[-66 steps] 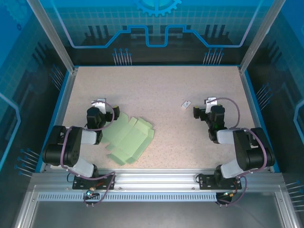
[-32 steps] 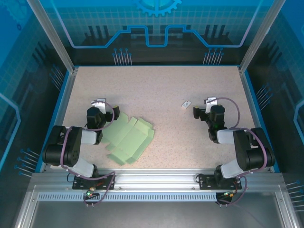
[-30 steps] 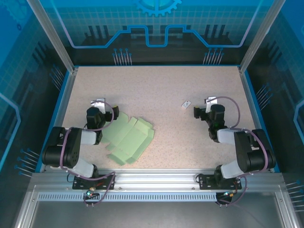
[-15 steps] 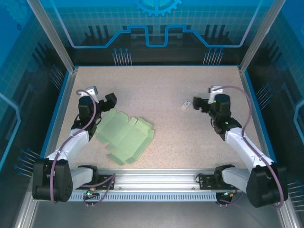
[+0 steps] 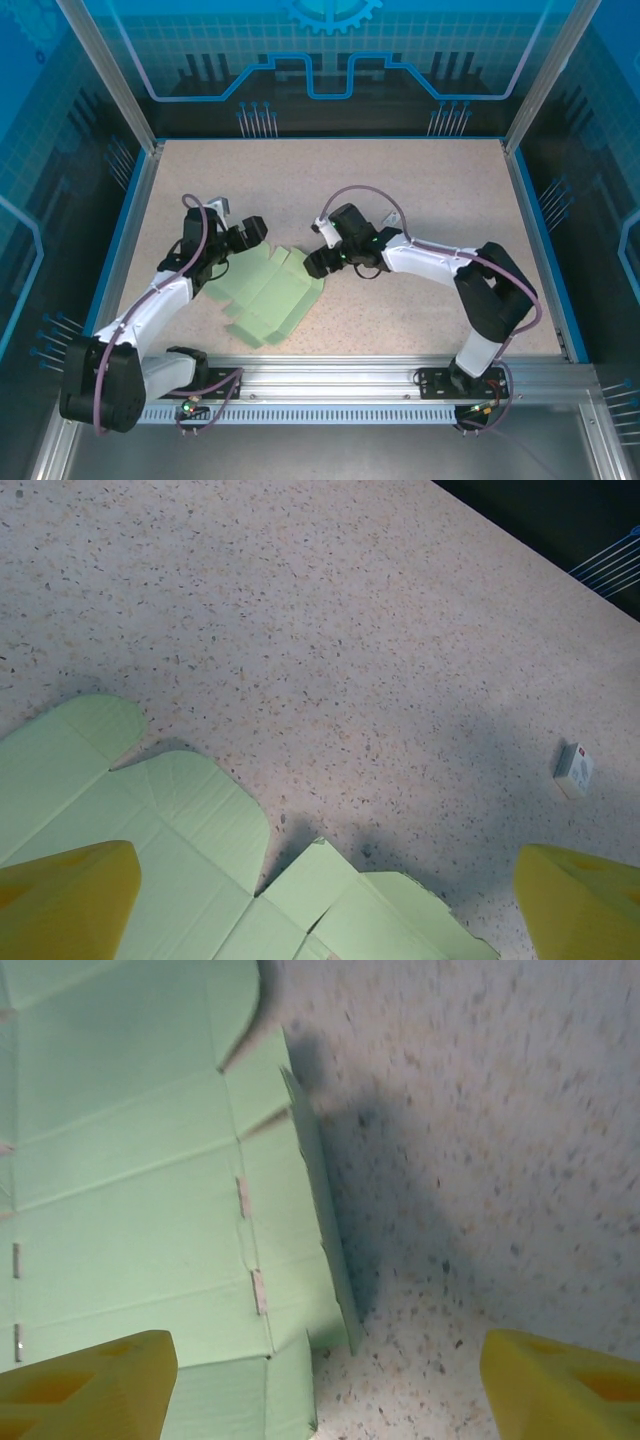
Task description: Fold the paper box
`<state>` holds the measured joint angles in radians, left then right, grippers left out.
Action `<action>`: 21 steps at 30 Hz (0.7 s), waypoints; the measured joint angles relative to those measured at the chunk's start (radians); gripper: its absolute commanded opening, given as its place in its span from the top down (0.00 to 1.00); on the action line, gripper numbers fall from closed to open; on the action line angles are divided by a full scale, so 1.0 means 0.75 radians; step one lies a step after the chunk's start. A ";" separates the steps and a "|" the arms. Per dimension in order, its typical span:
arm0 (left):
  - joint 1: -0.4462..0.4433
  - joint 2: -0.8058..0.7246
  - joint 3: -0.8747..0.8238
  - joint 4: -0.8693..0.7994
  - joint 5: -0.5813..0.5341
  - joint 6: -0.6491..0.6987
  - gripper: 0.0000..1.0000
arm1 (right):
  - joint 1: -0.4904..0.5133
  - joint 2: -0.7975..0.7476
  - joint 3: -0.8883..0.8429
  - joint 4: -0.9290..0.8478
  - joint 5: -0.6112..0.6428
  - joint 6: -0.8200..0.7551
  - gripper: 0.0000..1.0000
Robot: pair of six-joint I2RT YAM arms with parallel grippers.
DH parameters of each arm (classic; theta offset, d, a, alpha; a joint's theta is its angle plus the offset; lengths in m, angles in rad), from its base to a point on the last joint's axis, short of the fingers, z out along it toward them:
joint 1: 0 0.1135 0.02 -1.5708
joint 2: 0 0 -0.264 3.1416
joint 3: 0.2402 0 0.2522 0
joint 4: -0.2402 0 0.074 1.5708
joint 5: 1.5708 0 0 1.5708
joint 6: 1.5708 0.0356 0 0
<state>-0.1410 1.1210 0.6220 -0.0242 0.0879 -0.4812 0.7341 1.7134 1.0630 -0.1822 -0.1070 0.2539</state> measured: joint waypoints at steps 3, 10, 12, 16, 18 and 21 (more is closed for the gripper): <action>-0.007 -0.015 0.000 -0.013 -0.001 0.000 0.03 | -0.001 0.005 -0.032 0.012 -0.026 0.061 0.25; -0.020 -0.015 0.000 -0.032 -0.001 -0.021 0.03 | 0.072 0.037 -0.139 0.125 -0.056 0.225 0.47; -0.023 -0.015 0.000 -0.031 -0.001 -0.024 0.03 | 0.093 0.058 -0.163 0.161 -0.048 0.272 0.53; -0.025 -0.015 0.000 -0.031 -0.001 -0.024 0.03 | 0.097 0.067 -0.212 0.217 -0.034 0.339 0.70; -0.026 -0.015 0.000 -0.031 -0.002 -0.024 0.04 | 0.098 0.067 -0.219 0.239 -0.024 0.361 0.79; -0.026 -0.016 0.000 -0.029 -0.002 -0.024 0.06 | 0.100 0.067 -0.221 0.274 0.005 0.369 0.89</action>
<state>-0.1604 1.1091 0.6220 -0.0460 0.0868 -0.4992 0.8089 1.7638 0.8974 0.0231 -0.1032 0.5308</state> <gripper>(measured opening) 0.954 0.158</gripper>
